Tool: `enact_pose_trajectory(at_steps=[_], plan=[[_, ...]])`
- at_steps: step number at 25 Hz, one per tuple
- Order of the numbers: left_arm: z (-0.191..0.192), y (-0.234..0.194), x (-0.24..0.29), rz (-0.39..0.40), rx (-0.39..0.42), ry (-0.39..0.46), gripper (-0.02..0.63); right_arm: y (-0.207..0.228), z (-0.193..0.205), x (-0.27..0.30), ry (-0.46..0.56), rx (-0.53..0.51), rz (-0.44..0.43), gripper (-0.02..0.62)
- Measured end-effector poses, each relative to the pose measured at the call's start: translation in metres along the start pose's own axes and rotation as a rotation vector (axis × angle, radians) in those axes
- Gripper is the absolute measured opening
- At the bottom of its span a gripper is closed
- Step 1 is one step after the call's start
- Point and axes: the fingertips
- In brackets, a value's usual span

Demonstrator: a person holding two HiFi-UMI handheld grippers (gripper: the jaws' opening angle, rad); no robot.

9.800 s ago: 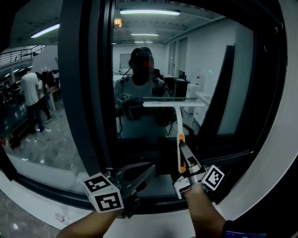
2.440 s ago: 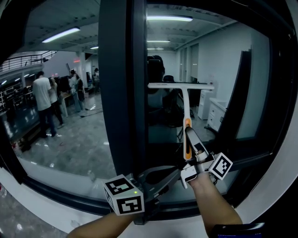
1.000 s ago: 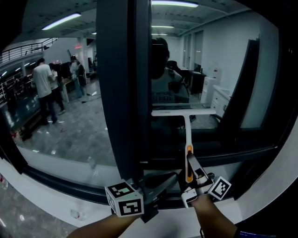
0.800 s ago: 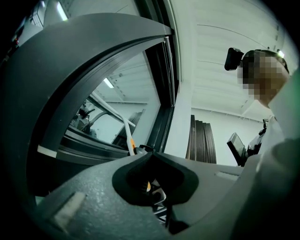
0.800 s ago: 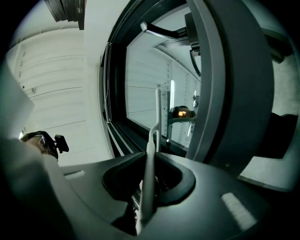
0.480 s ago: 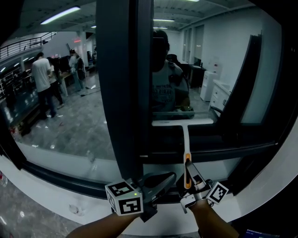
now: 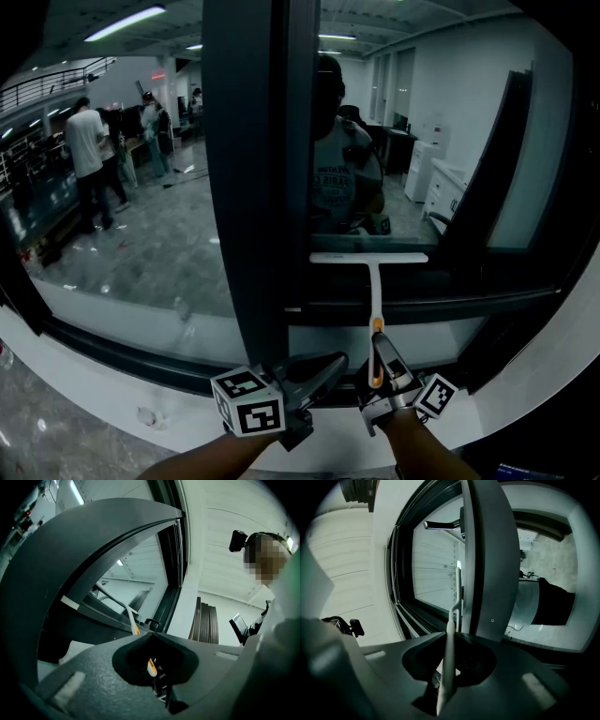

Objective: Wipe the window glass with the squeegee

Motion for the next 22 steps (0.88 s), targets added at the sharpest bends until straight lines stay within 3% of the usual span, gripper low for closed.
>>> enact_pose_trajectory(at_steps=[5, 11, 16, 22], plan=[[0.005, -0.004, -0.006, -0.028, -0.013, 0.006, 0.0, -0.003, 0.0, -0.001, -0.017, 0.008, 0.006, 0.063], [0.004, 0.019, -0.016, -0.035, 0.01, 0.021, 0.0, -0.047, -0.008, -0.013, -0.033, 0.001, -0.088, 0.063], [0.013, 0.078, -0.034, -0.016, 0.048, 0.026, 0.0, -0.103, -0.008, -0.062, -0.085, -0.012, -0.168, 0.064], [0.035, 0.182, -0.07, 0.027, 0.091, 0.037, 0.0, -0.166, 0.0, -0.154, -0.092, -0.006, -0.187, 0.064]])
Point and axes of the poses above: the fingertips, and each gripper's own axes: x forward along the fingers, y to its right, z out of its underside, and after that the axes turned 11 degrees about y, right-handed
